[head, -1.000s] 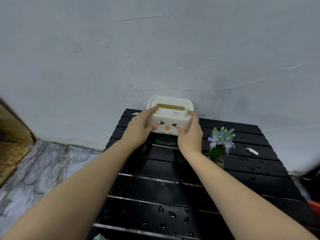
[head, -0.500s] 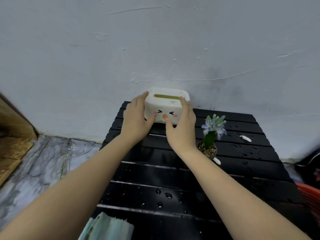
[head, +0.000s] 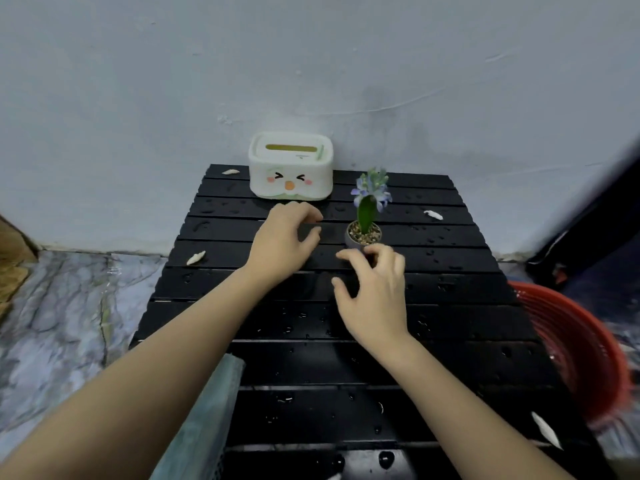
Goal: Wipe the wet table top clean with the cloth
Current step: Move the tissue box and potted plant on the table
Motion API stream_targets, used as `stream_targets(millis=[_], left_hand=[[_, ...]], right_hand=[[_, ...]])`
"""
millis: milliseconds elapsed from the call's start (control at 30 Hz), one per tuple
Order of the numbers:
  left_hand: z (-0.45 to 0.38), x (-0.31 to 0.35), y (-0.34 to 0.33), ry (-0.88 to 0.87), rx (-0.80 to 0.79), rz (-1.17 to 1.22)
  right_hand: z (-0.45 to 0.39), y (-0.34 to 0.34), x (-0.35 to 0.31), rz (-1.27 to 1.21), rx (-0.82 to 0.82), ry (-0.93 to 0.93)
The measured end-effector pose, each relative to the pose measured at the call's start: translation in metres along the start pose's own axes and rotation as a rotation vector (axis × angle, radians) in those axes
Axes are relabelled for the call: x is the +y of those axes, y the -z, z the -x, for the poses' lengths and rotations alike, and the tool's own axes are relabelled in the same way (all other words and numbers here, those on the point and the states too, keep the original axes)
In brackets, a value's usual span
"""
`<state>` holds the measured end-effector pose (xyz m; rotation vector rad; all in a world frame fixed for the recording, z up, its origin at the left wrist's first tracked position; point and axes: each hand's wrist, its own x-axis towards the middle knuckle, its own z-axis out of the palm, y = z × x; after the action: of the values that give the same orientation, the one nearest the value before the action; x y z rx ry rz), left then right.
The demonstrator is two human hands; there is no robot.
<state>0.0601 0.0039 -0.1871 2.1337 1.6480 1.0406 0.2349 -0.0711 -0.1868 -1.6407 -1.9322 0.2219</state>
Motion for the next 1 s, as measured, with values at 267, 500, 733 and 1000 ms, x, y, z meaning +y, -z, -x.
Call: stream_targets(millis=[267,500,733,1000], left_hand=[[0.006,0.002,-0.022,0.031,-0.141,-0.086],[0.002,-0.005,-0.026,0.045,-0.182,-0.155],[-0.01,-0.013,-0.035,0.041,-0.18,-0.205],[-0.023,-0.024,-0.045,0.032,-0.158,-0.237]], right_hand=[[-0.052,-0.008,0.031,0.146,-0.174,0.003],[-0.075,-0.016,0.038,0.042,-0.198,0.064],[-0.128,-0.019,0.042,0.041,-0.15,0.092],[-0.2,-0.053,0.048,0.091,-0.231,0.055]])
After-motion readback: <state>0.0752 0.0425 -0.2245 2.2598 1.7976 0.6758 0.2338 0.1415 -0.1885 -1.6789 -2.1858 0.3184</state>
